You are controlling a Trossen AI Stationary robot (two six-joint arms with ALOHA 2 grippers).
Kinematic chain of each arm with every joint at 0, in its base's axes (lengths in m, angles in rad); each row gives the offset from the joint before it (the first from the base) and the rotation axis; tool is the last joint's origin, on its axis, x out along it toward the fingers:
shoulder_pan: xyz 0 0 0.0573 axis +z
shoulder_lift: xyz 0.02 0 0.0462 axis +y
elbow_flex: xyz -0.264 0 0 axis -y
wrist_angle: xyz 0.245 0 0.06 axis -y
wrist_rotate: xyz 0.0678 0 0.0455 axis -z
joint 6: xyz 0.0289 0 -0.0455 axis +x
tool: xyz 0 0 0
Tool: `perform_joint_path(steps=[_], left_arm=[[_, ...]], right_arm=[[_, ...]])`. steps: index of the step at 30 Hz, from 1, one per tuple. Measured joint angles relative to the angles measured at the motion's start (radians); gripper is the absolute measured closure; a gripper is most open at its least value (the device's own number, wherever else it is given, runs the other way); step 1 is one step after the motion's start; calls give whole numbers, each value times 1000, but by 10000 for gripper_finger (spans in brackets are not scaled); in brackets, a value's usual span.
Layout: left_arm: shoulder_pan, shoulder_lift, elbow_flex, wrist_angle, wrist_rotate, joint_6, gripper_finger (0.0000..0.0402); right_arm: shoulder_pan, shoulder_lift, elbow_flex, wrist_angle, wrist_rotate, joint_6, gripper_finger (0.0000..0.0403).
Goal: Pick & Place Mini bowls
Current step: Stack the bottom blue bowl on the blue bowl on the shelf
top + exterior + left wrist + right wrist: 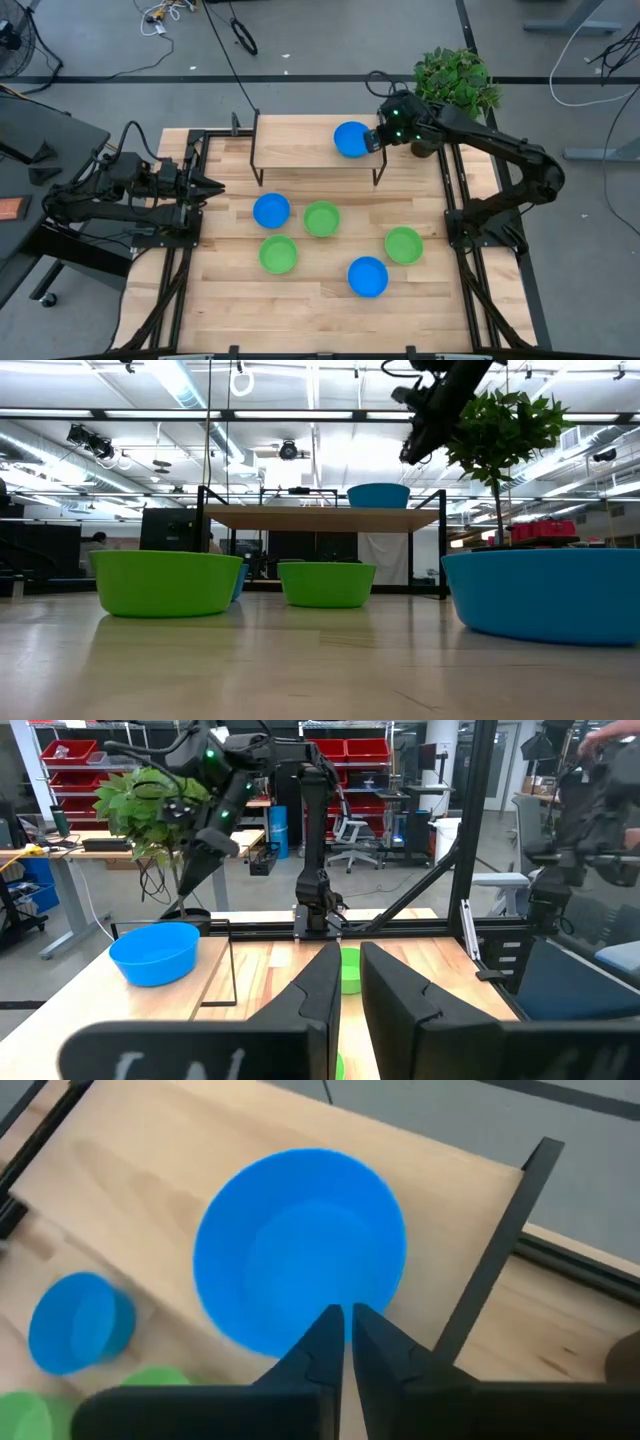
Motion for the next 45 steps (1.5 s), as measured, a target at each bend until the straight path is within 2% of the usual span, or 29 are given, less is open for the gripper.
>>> perform_joint_path(steps=[14, 23, 30, 35, 45], left_arm=[[0, 0, 0, 0, 0, 0, 353], [0, 0, 0, 0, 0, 0, 353], [0, 0, 0, 0, 0, 0, 353], [0, 0, 0, 0, 0, 0, 353], [0, 0, 0, 0, 0, 0, 353]], right_arm=[[168, -89, 0, -96, -2, -163, 373], [274, -97, 0, -174, -2, -298, 373], [350, -97, 0, -299, 0, -484, 373], [403, -102, 0, -321, 1, -590, 373], [513, -155, -21, -315, 1, -628, 373]])
